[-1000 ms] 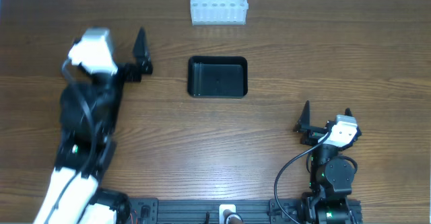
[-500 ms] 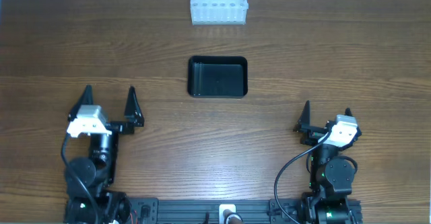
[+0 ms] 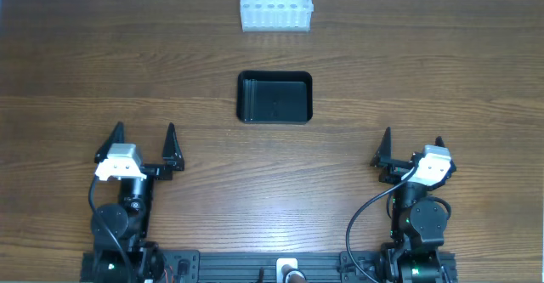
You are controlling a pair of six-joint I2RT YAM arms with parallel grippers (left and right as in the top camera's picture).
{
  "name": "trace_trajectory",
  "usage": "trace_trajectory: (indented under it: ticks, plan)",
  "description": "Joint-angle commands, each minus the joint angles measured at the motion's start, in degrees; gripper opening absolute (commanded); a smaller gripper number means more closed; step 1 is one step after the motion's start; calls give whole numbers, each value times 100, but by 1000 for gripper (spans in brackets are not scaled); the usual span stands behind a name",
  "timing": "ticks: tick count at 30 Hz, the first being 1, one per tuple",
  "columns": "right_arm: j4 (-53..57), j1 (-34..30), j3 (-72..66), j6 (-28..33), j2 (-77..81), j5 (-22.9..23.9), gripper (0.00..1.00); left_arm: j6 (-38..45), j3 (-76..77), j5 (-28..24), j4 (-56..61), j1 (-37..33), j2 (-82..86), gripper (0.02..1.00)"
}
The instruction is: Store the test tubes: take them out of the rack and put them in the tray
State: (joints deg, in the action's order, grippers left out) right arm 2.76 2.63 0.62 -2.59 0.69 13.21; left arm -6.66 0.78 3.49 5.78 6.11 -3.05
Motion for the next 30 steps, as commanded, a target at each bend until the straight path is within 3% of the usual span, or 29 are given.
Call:
trace_trajectory:
  ticks: [1,7,30]
  plan:
    - [4,31,-35,9,-31,15,991,28,-44,-289,-501,-195,289,998]
    - [4,31,-35,9,-31,15,991,48,-44,-376,-1027,-352,289,1000]
    - [4,31,-35,9,-31,15,991,44,-44,-404,-1012,-350,289,1000]
